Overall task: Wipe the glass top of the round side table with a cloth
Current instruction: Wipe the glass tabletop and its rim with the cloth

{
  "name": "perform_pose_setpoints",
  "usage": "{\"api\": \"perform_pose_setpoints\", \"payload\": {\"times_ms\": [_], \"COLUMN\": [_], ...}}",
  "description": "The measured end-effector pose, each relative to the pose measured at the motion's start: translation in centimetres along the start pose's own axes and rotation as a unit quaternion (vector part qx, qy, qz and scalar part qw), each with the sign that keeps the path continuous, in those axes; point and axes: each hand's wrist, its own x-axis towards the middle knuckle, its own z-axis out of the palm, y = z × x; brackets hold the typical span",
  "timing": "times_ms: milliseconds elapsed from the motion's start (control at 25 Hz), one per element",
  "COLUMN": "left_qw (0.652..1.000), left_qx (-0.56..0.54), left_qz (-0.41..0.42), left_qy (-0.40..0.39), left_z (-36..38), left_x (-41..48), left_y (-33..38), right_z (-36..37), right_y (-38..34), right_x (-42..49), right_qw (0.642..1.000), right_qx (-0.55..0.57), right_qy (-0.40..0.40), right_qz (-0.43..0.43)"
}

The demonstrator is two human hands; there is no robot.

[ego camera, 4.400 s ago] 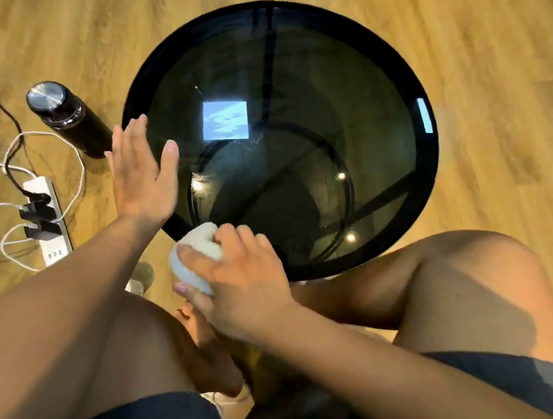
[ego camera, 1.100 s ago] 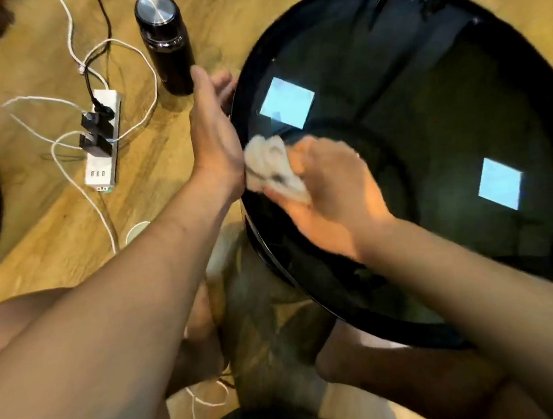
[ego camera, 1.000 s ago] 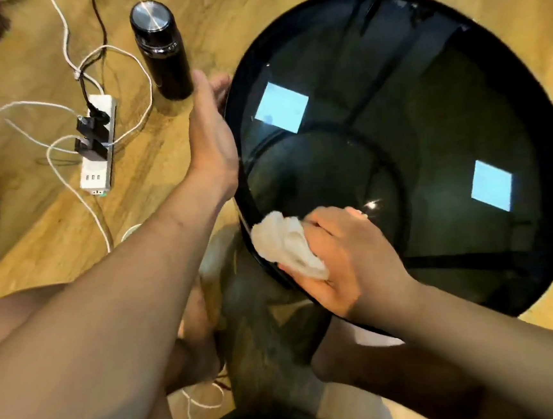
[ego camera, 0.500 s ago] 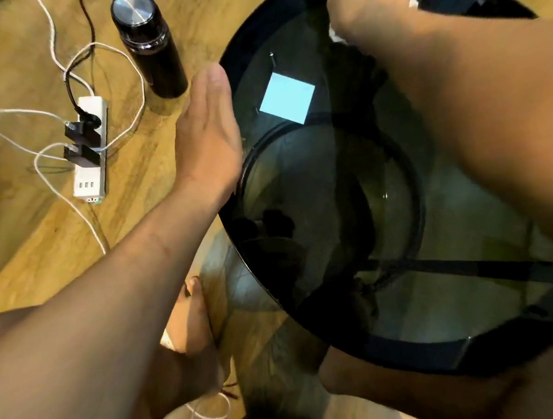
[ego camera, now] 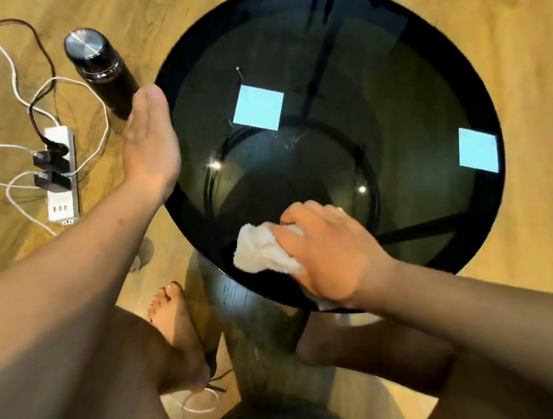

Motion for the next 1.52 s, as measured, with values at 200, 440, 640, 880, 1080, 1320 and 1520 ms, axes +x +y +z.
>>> {"api": "perform_pose_setpoints", "payload": {"times_ms": [200,440,640,880,1080,1320,1520], "left_qw": [0.998,0.999,0.998,0.998,1.000,1.000,0.999], "left_qx": [-0.022,-0.012,0.040,0.062,0.025,-0.005,-0.037], "left_qz": [-0.055,-0.036,-0.042,-0.024,-0.004,-0.021,-0.032], "left_qy": [0.017,0.011,0.010,0.010,0.010,-0.011,-0.009], "left_z": [0.4,0.4,0.3,0.3,0.3,-0.1,-0.2], "left_x": [0.0,0.1,-0.4,0.0,-0.2,-0.6,-0.4], "left_y": [0.5,0.3,0.6,0.4,0.2,0.7,-0.7], "right_z": [-4.0,-2.9,2.0,-1.1,-4.2,1.7,2.1], "right_y": [18.2,16.0,-5.1,7.7,17.8,-2.6,-0.4], "right_x": [0.8,2.7,4.8,-4.2,-7.2,4.4,15.2], "right_qw": [0.925,0.837,0.970,0.967,0.810,0.934,0.955], "right_qx": [-0.155,-0.055,0.024,-0.040,-0.026,0.011,-0.010], "right_qy": [0.081,0.176,0.155,0.081,0.113,0.196,0.209], "right_qz": [0.337,0.515,0.185,0.238,0.576,0.298,0.213]}}
